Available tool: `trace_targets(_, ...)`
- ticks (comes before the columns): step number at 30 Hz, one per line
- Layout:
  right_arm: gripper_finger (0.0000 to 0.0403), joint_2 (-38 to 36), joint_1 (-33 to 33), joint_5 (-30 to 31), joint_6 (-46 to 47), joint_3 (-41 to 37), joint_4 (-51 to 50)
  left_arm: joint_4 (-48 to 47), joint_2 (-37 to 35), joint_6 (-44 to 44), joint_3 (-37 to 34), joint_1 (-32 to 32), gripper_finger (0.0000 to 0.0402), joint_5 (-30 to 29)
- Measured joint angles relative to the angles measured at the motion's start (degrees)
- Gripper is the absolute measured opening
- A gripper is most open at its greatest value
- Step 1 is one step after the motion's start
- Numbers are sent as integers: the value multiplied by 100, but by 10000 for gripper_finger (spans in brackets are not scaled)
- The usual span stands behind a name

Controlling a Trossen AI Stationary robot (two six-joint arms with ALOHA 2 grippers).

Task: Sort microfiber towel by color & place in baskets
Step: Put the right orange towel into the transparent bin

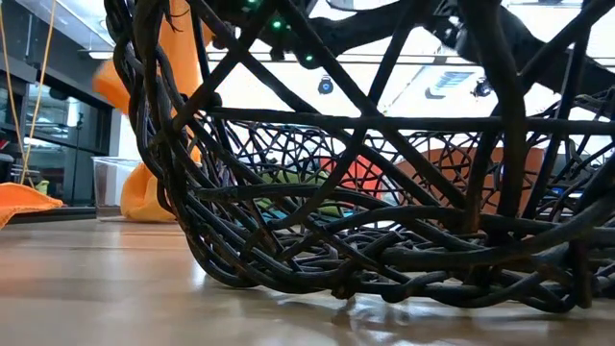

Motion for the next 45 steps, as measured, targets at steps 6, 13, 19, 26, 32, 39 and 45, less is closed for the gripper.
trace_targets(6,0,-26,-79,1128,130,-672,1158,0,-2,-95,0,1,195,0)
trace_targets(13,0,-14,-155,2151,-127,-554,290,-2,-2,-96,0,2,195,0)
trace_targets(19,0,74,-210,742,851,-564,-2135,-4,-2,-96,0,0,195,0)
trace_targets(26,1,164,-76,35,1441,-573,-3323,-9,-2,-95,0,0,195,0)
trace_targets(32,76,158,-47,-161,1480,-573,-3530,-21,-2,-95,0,0,195,-19)
trace_targets(39,239,142,-80,-337,1189,-295,-3621,-129,-2,-100,0,2,195,-20)
trace_targets(45,311,-47,-334,-1128,898,-78,-3829,-589,-2,-645,2,1,195,-167)
